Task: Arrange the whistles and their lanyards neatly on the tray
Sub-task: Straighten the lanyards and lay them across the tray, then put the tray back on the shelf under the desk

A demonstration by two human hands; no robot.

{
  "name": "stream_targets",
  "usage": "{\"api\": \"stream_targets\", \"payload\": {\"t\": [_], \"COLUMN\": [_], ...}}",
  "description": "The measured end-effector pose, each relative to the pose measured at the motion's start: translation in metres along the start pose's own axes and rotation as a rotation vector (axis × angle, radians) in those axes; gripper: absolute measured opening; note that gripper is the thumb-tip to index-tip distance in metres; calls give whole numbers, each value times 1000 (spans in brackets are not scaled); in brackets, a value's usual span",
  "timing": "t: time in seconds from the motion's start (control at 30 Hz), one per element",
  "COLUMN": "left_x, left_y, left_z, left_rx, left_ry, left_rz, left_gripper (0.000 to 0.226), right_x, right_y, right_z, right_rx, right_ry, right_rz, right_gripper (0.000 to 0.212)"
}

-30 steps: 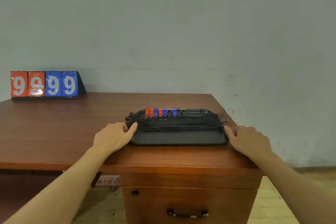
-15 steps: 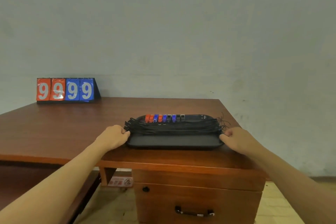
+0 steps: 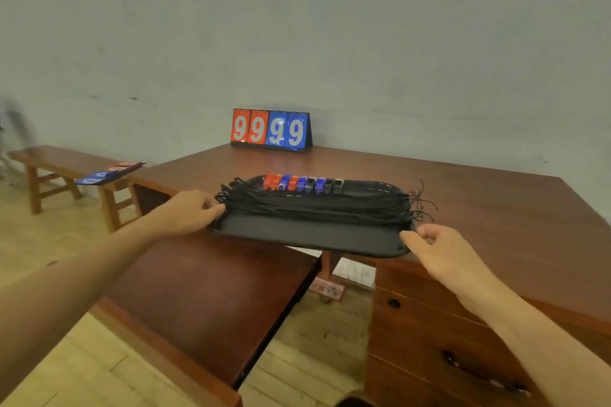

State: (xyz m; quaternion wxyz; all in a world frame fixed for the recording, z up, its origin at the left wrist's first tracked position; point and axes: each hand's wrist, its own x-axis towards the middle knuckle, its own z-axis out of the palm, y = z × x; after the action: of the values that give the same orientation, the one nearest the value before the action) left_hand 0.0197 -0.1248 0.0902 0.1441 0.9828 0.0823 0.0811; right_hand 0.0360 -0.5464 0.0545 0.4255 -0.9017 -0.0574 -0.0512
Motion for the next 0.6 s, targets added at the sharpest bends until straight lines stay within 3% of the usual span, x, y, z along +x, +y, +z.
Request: {"api": "stream_targets", "payload": {"t": [0.23,0.6], "left_x": [-51,-84], "left_y": [-98,-183], "left_z": [-36,-12], "left_rx": [55,-72], "left_ry": [56,69], "left_rz": [-93,-118], "left_gripper": [34,32], "right_x": [-32,-75], "right_y": [-43,-68], "right_z": [87,155], "right_rx": [197,162], "right_ry": [-235,-283], "right_rz": [-41,-102], "right_gripper": [41,49]}}
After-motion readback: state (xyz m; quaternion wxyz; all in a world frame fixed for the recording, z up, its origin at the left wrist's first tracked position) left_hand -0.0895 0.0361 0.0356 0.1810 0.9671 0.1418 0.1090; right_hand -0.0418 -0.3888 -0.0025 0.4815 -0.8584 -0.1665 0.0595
